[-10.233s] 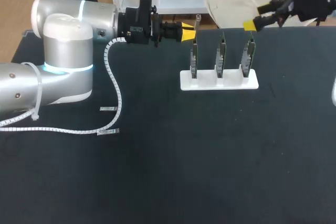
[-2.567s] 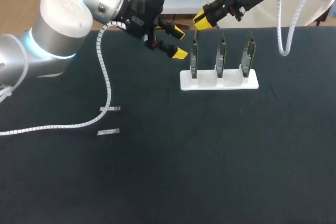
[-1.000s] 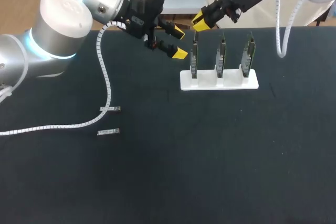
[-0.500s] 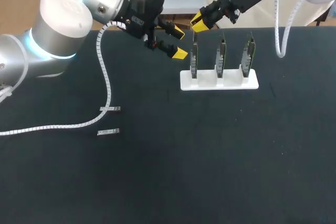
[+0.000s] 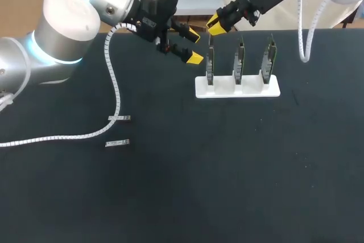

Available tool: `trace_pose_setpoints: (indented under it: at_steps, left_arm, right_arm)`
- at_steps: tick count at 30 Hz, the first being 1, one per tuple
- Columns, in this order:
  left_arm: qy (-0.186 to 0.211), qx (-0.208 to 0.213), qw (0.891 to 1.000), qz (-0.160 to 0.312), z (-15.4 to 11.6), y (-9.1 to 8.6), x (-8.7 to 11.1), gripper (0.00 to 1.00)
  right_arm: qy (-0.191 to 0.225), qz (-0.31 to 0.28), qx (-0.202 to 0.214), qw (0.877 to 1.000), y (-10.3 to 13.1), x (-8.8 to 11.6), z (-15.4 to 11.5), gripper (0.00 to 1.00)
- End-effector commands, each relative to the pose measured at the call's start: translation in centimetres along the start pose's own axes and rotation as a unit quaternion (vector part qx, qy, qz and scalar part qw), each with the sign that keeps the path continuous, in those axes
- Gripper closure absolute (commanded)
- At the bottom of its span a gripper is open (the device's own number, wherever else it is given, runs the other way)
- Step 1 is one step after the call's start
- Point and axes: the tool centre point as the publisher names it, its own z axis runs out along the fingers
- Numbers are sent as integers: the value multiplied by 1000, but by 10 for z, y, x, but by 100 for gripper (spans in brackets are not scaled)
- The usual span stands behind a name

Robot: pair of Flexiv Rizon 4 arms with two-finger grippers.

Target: Pick up the optical module with the left hand, and insert it into the network port with the right hand.

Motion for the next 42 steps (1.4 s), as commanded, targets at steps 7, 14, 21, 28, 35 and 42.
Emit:
trace_pose_setpoints:
  at_steps: [7, 14, 21, 28, 35, 42]
  left_arm:
    - [2, 3, 1000, 0, 0, 2, -1, 0]
    - [2, 3, 1000, 0, 0, 2, -1, 0]
    - [2, 3, 1000, 0, 0, 2, -1, 0]
    - [2, 3, 1000, 0, 0, 2, -1, 0]
    - [2, 3, 1000, 0, 0, 2, -1, 0]
    - [2, 3, 1000, 0, 0, 2, -1, 0]
  right_arm:
    - [-13, -6, 14, 1000, 2, -2, -3, 100]
    - [-7, -6, 11, 1000, 4, 2, 0, 100]
    - [-6, -5, 13, 1000, 5, 4, 1, 100]
    - [-7, -7, 22, 1000, 4, 5, 2, 100]
    - [-6, -6, 23, 1000, 4, 6, 4, 100]
    - [-16, -10, 27, 999, 4, -1, 0, 100]
